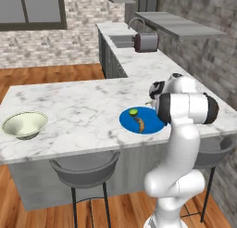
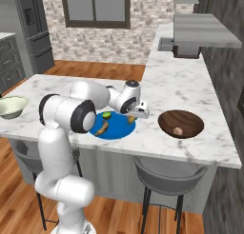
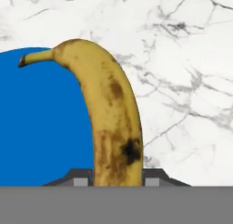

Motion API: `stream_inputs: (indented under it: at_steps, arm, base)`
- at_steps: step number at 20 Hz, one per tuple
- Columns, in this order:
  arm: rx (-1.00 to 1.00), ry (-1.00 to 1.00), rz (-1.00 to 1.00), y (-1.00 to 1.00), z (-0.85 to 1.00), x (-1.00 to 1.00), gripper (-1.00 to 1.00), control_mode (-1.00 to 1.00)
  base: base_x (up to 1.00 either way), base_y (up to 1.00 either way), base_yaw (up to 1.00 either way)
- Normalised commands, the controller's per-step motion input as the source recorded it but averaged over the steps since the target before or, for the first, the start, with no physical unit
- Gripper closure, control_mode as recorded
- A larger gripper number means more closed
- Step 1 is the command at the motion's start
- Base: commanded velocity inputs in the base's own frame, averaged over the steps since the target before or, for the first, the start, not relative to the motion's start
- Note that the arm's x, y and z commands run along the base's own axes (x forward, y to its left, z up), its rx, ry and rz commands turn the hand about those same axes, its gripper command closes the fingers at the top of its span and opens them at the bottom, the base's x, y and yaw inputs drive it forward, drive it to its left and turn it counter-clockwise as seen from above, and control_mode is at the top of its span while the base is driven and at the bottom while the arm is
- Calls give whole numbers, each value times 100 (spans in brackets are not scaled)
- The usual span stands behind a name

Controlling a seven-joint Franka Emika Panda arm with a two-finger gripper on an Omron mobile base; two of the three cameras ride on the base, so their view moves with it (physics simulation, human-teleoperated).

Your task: Take the fruits from the plate on the dining counter and place two fruits in each bowl.

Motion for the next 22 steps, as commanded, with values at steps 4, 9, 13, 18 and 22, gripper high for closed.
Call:
stream_inputs:
  at_steps: [4,9,13,18,22]
  arm:
    - [4,0,-24,-59,89,-62,100,-100]
    - [1,0,-23,-39,80,-45,100,-100]
    - [1,3,-25,-70,45,-33,100,-100]
    - [4,6,-24,-83,1,-3,100,-100]
    - [11,4,-12,-62,-3,3,100,-100]
  base:
    - [0,0,0]
    - [0,0,0]
    - [0,0,0]
    - [0,0,0]
    - [0,0,0]
